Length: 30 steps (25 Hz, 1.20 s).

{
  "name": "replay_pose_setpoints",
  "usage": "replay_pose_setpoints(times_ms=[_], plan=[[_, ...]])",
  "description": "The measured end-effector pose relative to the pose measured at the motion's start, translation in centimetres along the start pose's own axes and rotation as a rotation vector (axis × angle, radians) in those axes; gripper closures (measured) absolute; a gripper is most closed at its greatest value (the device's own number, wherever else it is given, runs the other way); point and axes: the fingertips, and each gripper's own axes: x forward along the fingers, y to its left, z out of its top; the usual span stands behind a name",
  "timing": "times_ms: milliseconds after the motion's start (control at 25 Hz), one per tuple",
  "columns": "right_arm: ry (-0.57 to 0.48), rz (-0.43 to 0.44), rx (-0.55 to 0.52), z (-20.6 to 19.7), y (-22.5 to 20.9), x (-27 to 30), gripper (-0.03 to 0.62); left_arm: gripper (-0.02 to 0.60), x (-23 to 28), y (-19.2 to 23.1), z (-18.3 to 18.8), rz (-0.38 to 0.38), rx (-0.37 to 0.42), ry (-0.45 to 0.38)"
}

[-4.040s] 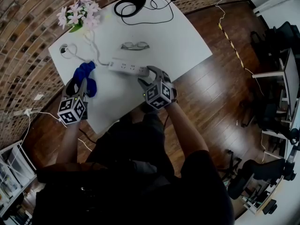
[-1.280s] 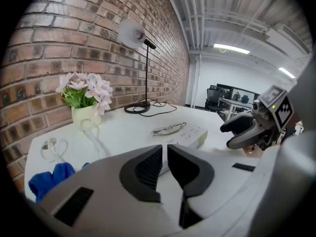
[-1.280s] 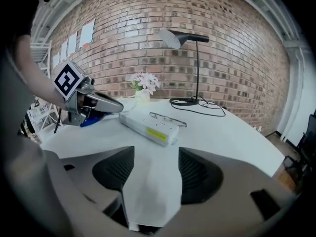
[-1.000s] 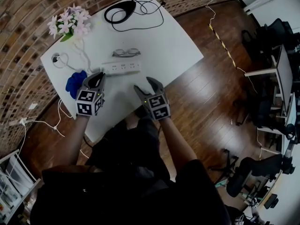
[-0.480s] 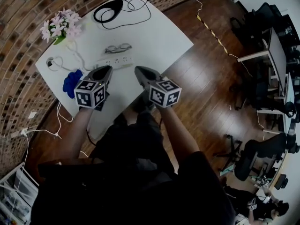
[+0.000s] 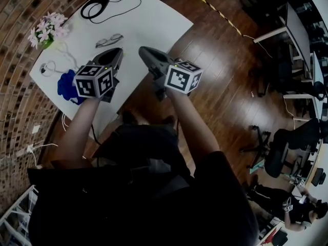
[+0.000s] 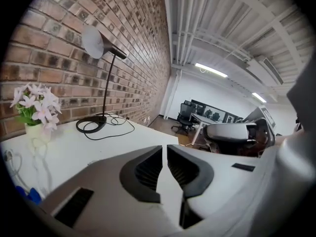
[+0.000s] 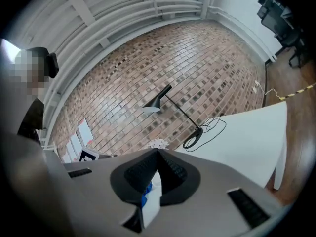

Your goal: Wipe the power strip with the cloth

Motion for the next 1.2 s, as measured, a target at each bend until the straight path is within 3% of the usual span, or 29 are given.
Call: replay_pose_setpoints(times_ms=[760, 1000, 1200], plan=[[-0.083, -0.09, -0.023, 6.1, -6.6, -19.6, 0.615, 0.566, 9.5, -20.4, 1.2, -0.133, 0.124, 0.024], [-0.148, -0.123, -0.009, 7.9, -8.2, -26.5, 0.615, 0.566, 11.9, -29.1, 0.2, -0.263, 0.192, 0.055], [-0.186, -0.16, 0.007, 8.4, -9.5, -31.5, 0.615, 0.566, 13.8, -33.7, -0.7, -0.3, 0.166, 0.079]])
